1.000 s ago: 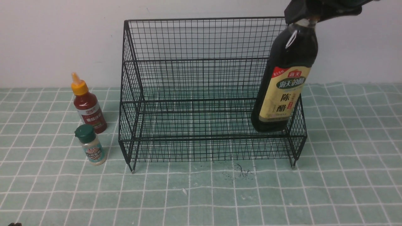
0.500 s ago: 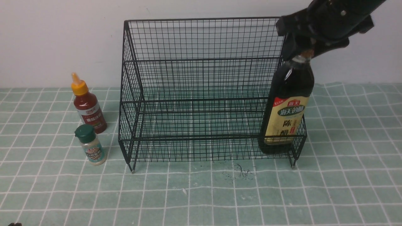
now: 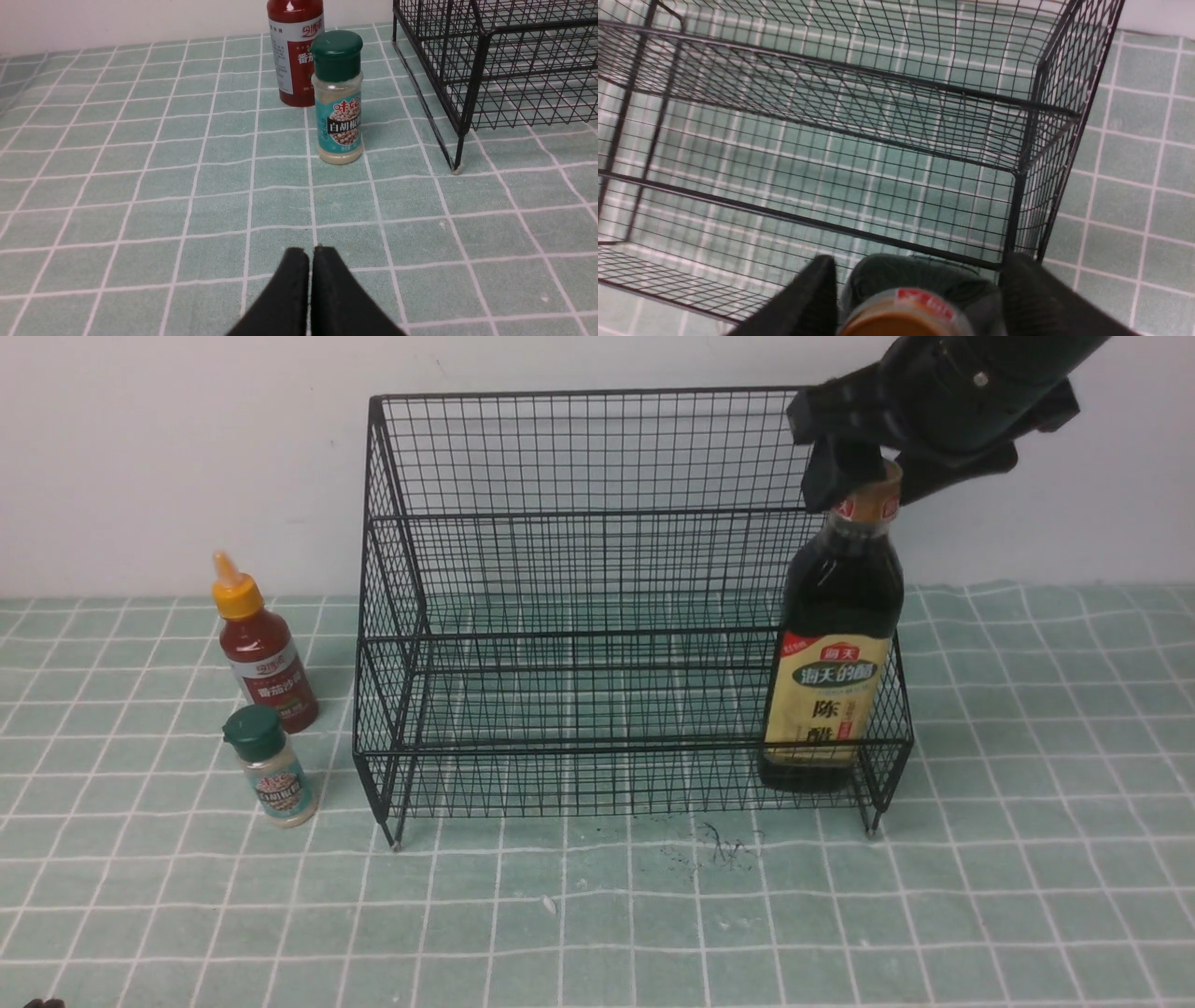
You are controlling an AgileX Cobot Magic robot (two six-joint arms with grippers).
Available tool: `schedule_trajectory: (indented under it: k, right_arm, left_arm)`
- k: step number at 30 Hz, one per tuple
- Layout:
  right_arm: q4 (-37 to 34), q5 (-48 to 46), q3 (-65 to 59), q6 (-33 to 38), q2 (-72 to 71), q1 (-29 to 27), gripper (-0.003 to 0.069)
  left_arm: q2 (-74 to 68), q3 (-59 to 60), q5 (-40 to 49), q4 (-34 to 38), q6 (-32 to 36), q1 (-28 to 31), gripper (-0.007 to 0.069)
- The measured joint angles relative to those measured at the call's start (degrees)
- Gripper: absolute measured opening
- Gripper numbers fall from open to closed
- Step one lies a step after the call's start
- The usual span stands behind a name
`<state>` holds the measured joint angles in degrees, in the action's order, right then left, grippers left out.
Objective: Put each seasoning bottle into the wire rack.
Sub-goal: Use the right arm to put the condiment bottle back on the shelf, then use the left arm to grab the condiment bottle closest to it
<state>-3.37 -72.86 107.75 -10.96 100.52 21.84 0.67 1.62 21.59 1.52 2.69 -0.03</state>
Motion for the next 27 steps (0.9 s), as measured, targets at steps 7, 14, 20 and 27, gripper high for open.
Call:
schedule_trajectory:
  k: [7, 14, 20, 27]
  right_arm:
    - [3.4, 0.0, 0.0, -0.8, -14.1, 0.0, 0.0495]
    - [5.4, 1.8, -13.6, -3.7, -41.7, 0.0, 0.0048]
    - [6.4, 29.6, -46.4, -5.6, -68.5, 0.0, -0.0012]
    - [6.0, 44.8, -71.6, -8.1, -83.0, 0.0, -0.0013]
  left_arm:
    - [0.0, 0.0, 0.0, 0.0, 0.0, 0.0, -0.0006]
    - [0.0, 0.0, 0.0, 0.0, 0.0, 0.0, -0.0006]
    - [0.0, 0.0, 0.0, 0.0, 0.0, 0.0, -0.0006]
    - [0.0, 0.0, 0.0, 0.0, 0.0, 0.0, -0.0006]
